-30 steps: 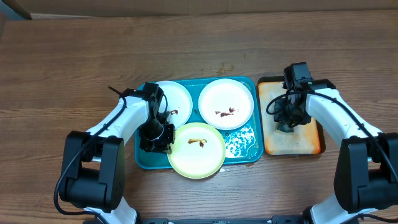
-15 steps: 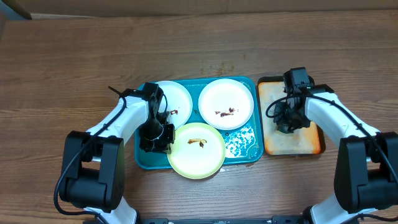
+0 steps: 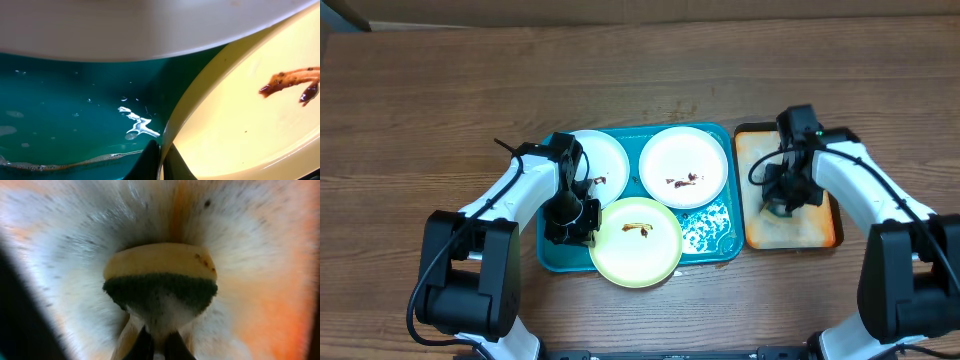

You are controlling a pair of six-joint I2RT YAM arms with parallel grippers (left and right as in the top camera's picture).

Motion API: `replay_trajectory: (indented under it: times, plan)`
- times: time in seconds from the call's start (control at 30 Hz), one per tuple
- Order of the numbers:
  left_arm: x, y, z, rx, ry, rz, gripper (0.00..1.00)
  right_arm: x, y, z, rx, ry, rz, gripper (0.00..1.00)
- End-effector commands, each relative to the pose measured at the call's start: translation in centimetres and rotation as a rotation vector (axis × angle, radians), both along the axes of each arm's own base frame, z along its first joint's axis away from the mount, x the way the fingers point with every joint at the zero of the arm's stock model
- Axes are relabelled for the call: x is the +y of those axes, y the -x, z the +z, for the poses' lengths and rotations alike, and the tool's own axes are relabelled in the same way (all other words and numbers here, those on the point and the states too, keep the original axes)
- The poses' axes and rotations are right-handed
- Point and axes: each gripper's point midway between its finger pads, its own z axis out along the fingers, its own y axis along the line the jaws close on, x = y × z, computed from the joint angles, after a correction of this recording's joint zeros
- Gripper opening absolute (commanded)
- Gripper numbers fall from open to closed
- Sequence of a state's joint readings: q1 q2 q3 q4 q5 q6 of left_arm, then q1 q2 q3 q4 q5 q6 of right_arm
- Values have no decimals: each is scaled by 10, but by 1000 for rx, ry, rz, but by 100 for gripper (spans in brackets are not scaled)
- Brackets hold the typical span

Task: Clean dirty plates on tray and stack at the side
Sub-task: 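Lower the right gripper onto the sponge and grasp it, then lift the sponge out of the soapy water with the right gripper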

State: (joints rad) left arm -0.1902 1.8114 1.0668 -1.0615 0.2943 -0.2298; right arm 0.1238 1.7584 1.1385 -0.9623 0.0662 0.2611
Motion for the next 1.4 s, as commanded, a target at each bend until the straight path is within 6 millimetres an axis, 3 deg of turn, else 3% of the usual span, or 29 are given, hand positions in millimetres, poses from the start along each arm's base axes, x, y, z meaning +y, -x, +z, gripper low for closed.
replay_trajectory:
  times: [0.0,0.1,0.3,0.67,1.0,1.37]
  plan:
    - [0,-4,-2,-3,-11,-14,7,3,-26,53,-154,-32,-8,4]
    - [0,-5,-2,-6,-11,-14,6,12,-21,65,-159,-86,6,4]
    - [-1,-7,-3,-18,-9,-13,6,9,-16,62,-141,-70,2,4]
    - [-1,-8,-3,-21,-8,-13,6,21,-19,63,-151,-134,41,4]
    - [-1,-8,-3,-21,-8,-14,6,70,-30,79,-204,-421,111,4]
    - [-1,-7,-3,-17,-9,-14,7,64,-39,81,-242,-423,97,4]
